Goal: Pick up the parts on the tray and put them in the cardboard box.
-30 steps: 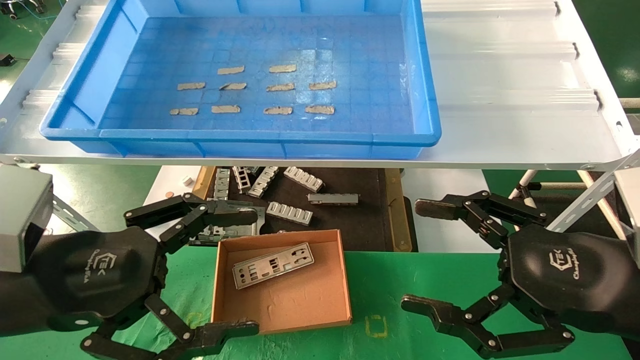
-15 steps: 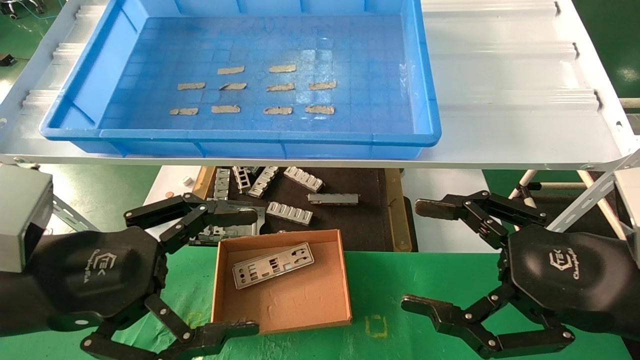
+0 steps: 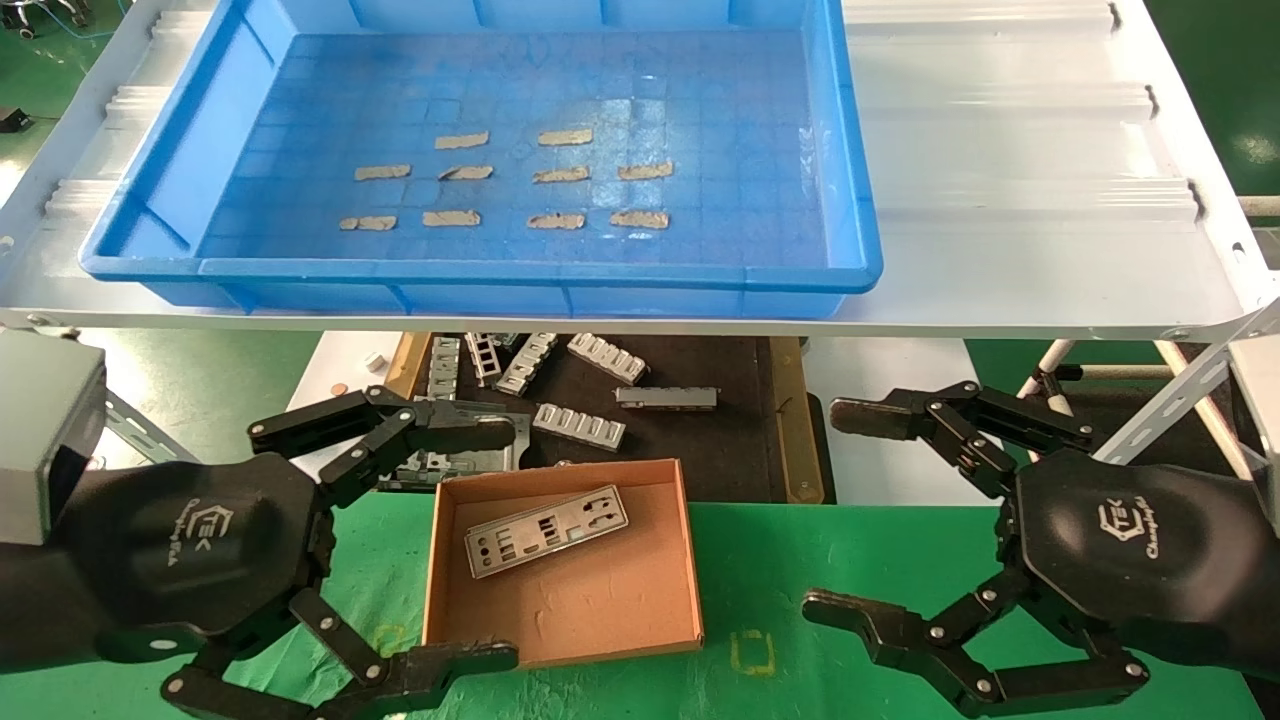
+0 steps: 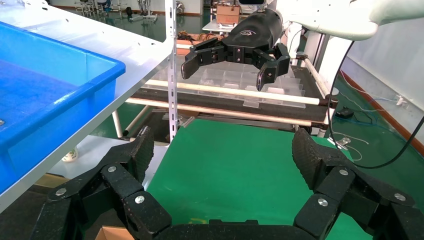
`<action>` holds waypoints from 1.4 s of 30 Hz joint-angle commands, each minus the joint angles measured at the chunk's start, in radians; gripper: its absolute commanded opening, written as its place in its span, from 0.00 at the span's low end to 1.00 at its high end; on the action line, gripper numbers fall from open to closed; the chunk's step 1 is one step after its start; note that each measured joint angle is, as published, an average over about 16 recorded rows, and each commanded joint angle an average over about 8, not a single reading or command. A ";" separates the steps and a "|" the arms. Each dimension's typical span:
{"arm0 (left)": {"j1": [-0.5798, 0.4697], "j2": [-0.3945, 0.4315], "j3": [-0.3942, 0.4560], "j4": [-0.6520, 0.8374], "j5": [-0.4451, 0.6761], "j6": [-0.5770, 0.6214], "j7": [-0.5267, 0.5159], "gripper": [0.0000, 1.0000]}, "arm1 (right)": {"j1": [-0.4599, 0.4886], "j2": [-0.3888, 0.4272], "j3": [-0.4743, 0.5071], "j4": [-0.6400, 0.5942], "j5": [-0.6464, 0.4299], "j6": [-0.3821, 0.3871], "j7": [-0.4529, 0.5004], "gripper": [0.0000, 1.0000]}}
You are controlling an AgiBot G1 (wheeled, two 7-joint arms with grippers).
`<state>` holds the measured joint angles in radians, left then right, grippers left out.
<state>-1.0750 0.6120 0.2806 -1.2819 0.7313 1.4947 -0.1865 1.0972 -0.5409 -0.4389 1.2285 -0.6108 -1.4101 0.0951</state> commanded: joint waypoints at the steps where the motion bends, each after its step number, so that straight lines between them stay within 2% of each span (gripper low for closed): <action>1: 0.000 0.000 0.000 0.000 0.000 0.000 0.000 1.00 | 0.000 0.000 0.000 0.000 0.000 0.000 0.000 1.00; 42: 0.000 0.000 0.000 0.000 0.000 0.000 0.000 1.00 | 0.000 0.000 0.000 0.000 0.000 0.000 0.000 1.00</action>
<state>-1.0750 0.6120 0.2806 -1.2819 0.7313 1.4947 -0.1865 1.0972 -0.5409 -0.4389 1.2285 -0.6108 -1.4102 0.0951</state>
